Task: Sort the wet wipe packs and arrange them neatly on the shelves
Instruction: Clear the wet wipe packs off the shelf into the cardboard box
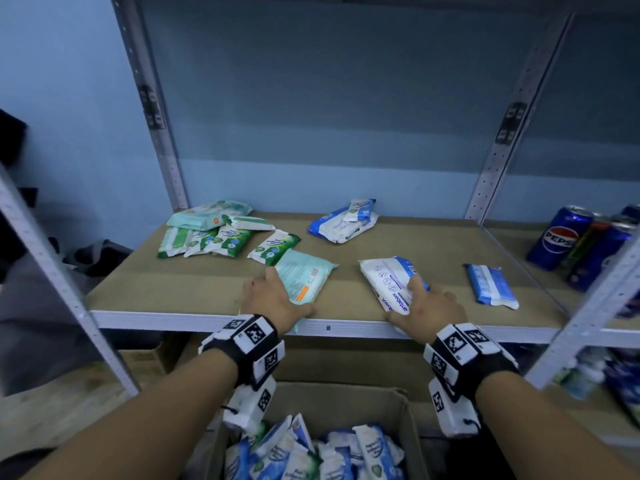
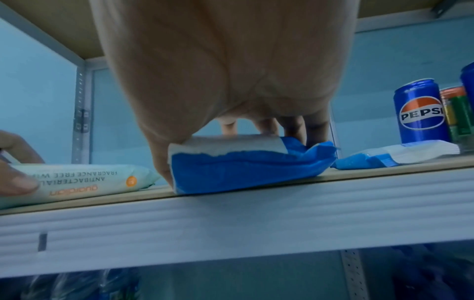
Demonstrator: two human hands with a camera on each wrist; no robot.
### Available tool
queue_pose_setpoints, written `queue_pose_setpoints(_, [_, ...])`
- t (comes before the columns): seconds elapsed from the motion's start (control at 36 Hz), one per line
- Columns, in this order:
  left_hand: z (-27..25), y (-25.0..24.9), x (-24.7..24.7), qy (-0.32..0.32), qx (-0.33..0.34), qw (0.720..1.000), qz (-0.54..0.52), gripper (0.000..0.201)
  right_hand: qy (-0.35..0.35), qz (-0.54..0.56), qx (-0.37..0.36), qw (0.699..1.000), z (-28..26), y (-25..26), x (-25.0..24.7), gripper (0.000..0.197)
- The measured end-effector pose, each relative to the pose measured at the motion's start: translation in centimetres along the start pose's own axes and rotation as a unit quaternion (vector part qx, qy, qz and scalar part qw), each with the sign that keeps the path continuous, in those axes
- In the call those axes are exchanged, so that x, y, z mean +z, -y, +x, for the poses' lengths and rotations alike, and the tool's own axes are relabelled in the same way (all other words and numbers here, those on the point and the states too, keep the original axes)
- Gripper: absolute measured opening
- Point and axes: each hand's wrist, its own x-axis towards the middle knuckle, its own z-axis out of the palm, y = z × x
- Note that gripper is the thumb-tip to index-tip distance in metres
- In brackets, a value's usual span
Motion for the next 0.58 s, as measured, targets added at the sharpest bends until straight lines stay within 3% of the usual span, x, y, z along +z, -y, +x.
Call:
queue_pose_setpoints(0.33, [-2.1,2.7,0.6,-0.072,0.092,0.99,-0.083,0.065,-0.109,0.098,-0.059,0.988,-4.8,-0.6,2.8,0.054])
queue_pose_setpoints(0.58, [-7.8,7.0,2.5,-0.103,0.153,0.977,-0.108,0.062,-0.11,0.187,-0.11,0.97,-9.7,-1.9,5.8,0.071])
